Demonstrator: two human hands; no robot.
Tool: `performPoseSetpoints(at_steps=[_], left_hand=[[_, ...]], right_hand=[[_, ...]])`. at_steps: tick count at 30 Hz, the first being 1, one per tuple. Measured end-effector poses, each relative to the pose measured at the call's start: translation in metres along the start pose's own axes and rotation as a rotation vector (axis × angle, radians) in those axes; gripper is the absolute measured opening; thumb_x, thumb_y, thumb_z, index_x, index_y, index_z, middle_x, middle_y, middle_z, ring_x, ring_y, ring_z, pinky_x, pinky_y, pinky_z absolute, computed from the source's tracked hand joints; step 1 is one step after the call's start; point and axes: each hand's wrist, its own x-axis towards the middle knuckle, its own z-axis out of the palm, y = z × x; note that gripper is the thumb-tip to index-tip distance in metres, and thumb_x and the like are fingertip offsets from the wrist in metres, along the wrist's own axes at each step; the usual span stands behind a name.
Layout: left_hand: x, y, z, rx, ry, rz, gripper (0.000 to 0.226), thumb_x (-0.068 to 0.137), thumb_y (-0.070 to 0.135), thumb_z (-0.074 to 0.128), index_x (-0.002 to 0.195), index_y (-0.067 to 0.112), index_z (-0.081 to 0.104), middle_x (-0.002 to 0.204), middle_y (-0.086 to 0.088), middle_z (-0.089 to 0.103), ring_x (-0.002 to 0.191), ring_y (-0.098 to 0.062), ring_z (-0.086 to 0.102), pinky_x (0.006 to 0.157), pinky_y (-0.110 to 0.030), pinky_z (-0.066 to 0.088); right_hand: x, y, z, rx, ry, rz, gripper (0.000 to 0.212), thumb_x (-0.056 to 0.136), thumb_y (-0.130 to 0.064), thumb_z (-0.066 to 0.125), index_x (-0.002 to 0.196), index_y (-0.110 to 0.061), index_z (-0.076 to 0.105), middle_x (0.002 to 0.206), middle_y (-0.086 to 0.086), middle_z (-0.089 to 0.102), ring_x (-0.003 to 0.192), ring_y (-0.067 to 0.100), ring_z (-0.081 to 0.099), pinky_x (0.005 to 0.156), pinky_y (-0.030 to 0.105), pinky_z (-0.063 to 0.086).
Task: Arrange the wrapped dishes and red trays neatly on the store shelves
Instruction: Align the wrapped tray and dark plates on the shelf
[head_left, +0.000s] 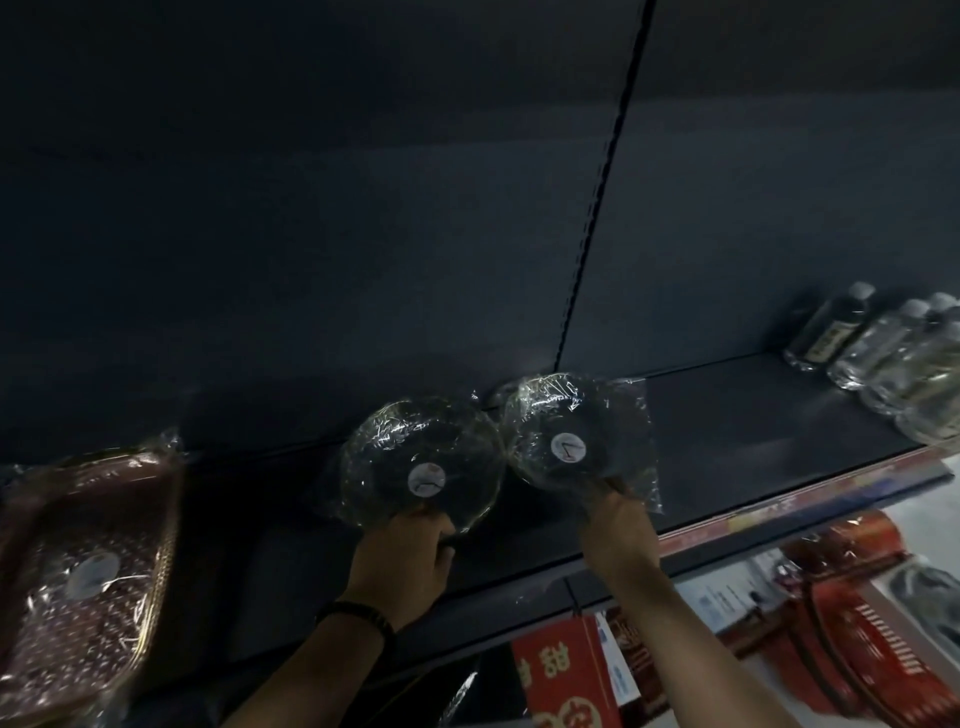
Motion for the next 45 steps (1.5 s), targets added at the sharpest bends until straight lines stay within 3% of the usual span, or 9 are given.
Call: performPoseSetpoints(at_steps=[5, 11, 19, 23, 27, 30, 33, 42, 45], left_hand=[[0.000, 0.002, 0.006, 0.014, 0.010, -0.018, 0.020, 0.094, 0.042, 0.066, 0.111, 0.034, 0.071, 0.110, 0.016, 0.073, 0.105, -0.007, 0.069, 0.084, -0.027, 0.055], [0.002, 0.002, 0.001, -0.010, 0.023, -0.048, 0.018, 0.091, 0.045, 0.065, 0.104, 0.033, 0.071, 0.099, 0.016, 0.076, 0.094, -0.005, 0.073, 0.080, -0.030, 0.059], [0.016, -0.001, -0.019, -0.296, 0.043, -0.122, 0.015, 0.094, 0.039, 0.072, 0.107, 0.035, 0.079, 0.101, 0.020, 0.079, 0.091, 0.003, 0.074, 0.085, -0.026, 0.062], [0.018, 0.001, -0.026, -0.553, 0.061, -0.154, 0.010, 0.099, 0.029, 0.073, 0.101, 0.025, 0.081, 0.095, 0.018, 0.078, 0.087, 0.005, 0.073, 0.079, -0.009, 0.054], [0.018, 0.000, -0.031, -0.819, 0.006, -0.257, 0.038, 0.100, 0.056, 0.061, 0.104, 0.020, 0.075, 0.098, 0.007, 0.079, 0.092, -0.017, 0.077, 0.081, -0.035, 0.065], [0.013, 0.002, -0.038, -0.966, 0.022, -0.383, 0.045, 0.105, 0.061, 0.048, 0.115, 0.027, 0.076, 0.107, 0.006, 0.080, 0.084, -0.015, 0.078, 0.064, -0.019, 0.056], [0.006, 0.002, -0.042, -1.118, 0.102, -0.469, 0.038, 0.107, 0.054, 0.049, 0.109, 0.023, 0.073, 0.107, 0.000, 0.079, 0.090, -0.022, 0.076, 0.052, -0.014, 0.052], [0.000, -0.040, -0.021, -0.963, 0.085, -0.586, 0.024, 0.104, 0.041, 0.063, 0.106, 0.019, 0.073, 0.100, -0.001, 0.080, 0.083, -0.016, 0.076, 0.048, -0.013, 0.047], [-0.002, -0.047, -0.009, -0.985, 0.083, -0.650, 0.018, 0.100, 0.039, 0.069, 0.099, 0.022, 0.074, 0.099, -0.004, 0.080, 0.089, -0.022, 0.079, 0.062, -0.034, 0.065]], right_hand=[[0.008, 0.004, 0.007, -0.042, 0.023, 0.020, 0.034, 0.101, -0.006, 0.052, 0.127, -0.021, 0.067, 0.122, 0.009, 0.070, 0.105, 0.029, 0.074, 0.081, 0.038, 0.063], [0.008, 0.010, 0.015, -0.069, 0.134, -0.066, 0.050, 0.098, -0.001, 0.059, 0.140, -0.029, 0.057, 0.131, 0.002, 0.066, 0.103, 0.022, 0.075, 0.085, 0.031, 0.061], [-0.004, 0.009, 0.015, 0.401, 0.440, -0.095, 0.026, 0.093, 0.007, 0.067, 0.111, -0.009, 0.076, 0.102, 0.011, 0.066, 0.078, 0.028, 0.069, 0.064, 0.031, 0.054], [-0.030, -0.015, 0.003, 0.458, 0.544, -0.167, 0.017, 0.094, 0.002, 0.071, 0.108, -0.005, 0.078, 0.101, 0.013, 0.070, 0.082, 0.028, 0.072, 0.075, 0.023, 0.051], [-0.043, -0.050, 0.002, 0.492, 0.628, -0.281, 0.024, 0.087, 0.008, 0.076, 0.105, -0.007, 0.080, 0.108, 0.010, 0.072, 0.097, 0.021, 0.070, 0.095, 0.005, 0.042], [-0.045, -0.074, 0.007, 0.507, 0.601, -0.396, 0.037, 0.082, 0.017, 0.075, 0.108, -0.009, 0.079, 0.111, 0.007, 0.071, 0.103, 0.010, 0.063, 0.100, -0.005, 0.031], [-0.048, -0.095, 0.016, 0.513, 0.476, -0.475, 0.059, 0.073, 0.025, 0.073, 0.118, -0.014, 0.077, 0.119, 0.003, 0.069, 0.104, 0.012, 0.068, 0.098, 0.003, 0.041], [-0.044, -0.112, 0.062, 0.442, 0.291, -0.529, 0.076, 0.074, 0.021, 0.072, 0.131, -0.029, 0.071, 0.131, -0.003, 0.067, 0.109, 0.016, 0.070, 0.086, 0.025, 0.061], [-0.036, -0.111, 0.080, 0.319, 0.227, -0.529, 0.068, 0.080, 0.010, 0.071, 0.131, -0.034, 0.069, 0.128, -0.006, 0.068, 0.107, 0.014, 0.069, 0.085, 0.025, 0.060]])
